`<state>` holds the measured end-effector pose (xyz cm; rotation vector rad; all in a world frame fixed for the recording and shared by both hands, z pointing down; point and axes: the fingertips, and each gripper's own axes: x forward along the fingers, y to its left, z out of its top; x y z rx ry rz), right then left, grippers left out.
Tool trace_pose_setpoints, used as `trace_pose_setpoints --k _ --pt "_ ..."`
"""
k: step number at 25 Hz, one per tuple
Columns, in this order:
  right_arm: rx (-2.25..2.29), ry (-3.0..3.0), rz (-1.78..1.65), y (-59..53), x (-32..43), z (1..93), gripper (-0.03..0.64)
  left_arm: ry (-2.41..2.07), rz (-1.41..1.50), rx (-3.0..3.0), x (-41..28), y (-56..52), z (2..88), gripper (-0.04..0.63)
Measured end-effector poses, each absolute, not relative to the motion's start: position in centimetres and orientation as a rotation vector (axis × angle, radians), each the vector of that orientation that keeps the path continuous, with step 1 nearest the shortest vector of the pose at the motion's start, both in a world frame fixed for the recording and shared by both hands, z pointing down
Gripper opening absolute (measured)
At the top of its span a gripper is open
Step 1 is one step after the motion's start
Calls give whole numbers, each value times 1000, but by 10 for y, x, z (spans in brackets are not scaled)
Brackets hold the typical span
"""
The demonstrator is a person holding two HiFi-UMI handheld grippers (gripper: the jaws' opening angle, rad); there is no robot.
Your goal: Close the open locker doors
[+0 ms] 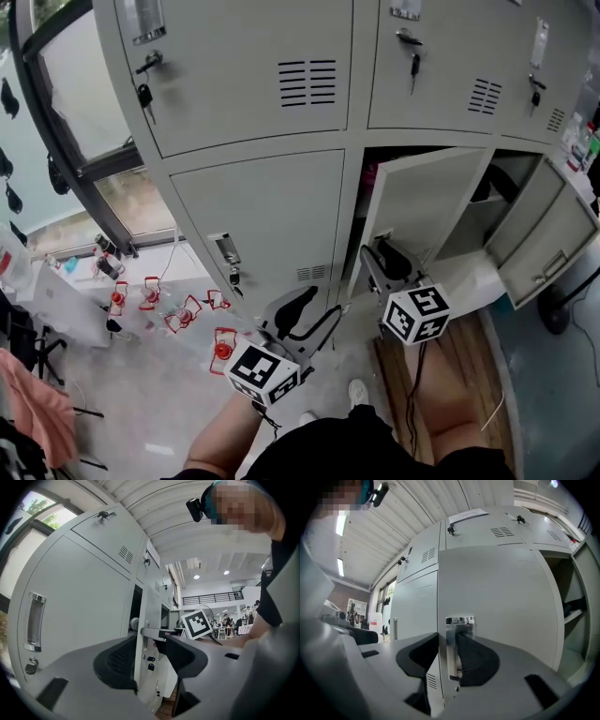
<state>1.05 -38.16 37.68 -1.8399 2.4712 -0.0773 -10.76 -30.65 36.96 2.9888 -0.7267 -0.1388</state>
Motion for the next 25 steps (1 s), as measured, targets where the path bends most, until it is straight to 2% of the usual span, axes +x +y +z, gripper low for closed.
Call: trace_pose_setpoints --k 9,15,25 --pt "-1768 2516 -77 -409 6 377 117 -797 -109 2974 -103 -320 375 219" --pt "-1726 2539 -82 -421 4 377 143 -828 -104 2967 -101 -326 375 219" --pt "-1710 2564 -93 -433 6 381 146 -853 -105 2955 -97 -333 377 219"
